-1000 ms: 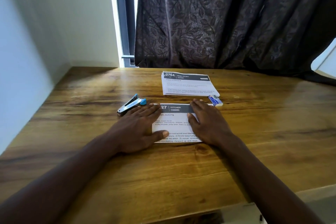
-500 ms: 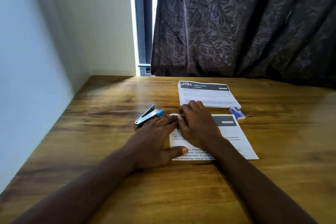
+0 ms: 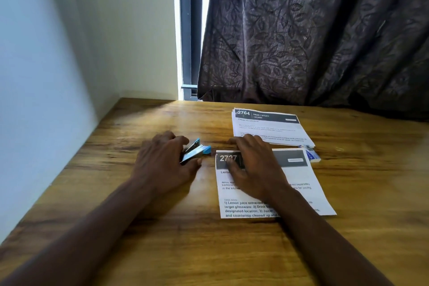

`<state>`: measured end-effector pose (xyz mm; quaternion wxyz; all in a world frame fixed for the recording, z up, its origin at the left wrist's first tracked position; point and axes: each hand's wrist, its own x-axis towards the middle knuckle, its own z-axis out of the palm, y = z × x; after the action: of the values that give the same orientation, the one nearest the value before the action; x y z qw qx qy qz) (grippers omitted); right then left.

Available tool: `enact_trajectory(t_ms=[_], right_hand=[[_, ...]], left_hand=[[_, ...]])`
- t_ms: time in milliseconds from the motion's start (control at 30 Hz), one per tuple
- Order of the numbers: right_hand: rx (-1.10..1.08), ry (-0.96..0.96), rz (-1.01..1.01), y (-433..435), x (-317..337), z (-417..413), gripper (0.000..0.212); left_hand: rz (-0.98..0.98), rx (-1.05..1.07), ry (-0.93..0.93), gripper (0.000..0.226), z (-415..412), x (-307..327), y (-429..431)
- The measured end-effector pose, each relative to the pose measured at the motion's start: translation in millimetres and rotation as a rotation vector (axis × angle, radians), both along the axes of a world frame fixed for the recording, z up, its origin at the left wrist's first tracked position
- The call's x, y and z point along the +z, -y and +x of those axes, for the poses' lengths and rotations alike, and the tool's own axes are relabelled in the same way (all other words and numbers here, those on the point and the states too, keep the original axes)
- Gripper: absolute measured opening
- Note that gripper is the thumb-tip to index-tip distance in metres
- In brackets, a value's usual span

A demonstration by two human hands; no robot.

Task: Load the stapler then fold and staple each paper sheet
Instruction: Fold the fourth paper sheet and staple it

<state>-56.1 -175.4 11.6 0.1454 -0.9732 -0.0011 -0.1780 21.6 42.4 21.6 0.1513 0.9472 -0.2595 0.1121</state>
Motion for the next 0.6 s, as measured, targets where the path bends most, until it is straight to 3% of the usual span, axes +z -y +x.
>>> enact_trajectory(t_ms=[167, 300, 433, 600], right_hand=[[0.024, 0.085, 0.151, -0.5, 1.5, -2.0, 0.032], [0.041, 0.141, 0.286, 4.4, -0.8, -2.5, 0.02], [0.049, 0.152, 0.322, 7.0, -2.3, -0.5, 0.017], [0.049, 0.214, 0.322, 6.8, -2.5, 1.4, 0.016]], left_hand=[[-0.141, -0.078, -0.092, 0.042, 5.7, -1.4, -2.4], [-0.391, -0.148, -0.125, 0.034, 9.8, -3.7, -4.4], [-0.708, -0.324, -0.442, 0.028, 9.3, 1.1, -5.3], [-0.711, -0.379, -0.569, 0.024, 9.5, 4.1, -9.2]])
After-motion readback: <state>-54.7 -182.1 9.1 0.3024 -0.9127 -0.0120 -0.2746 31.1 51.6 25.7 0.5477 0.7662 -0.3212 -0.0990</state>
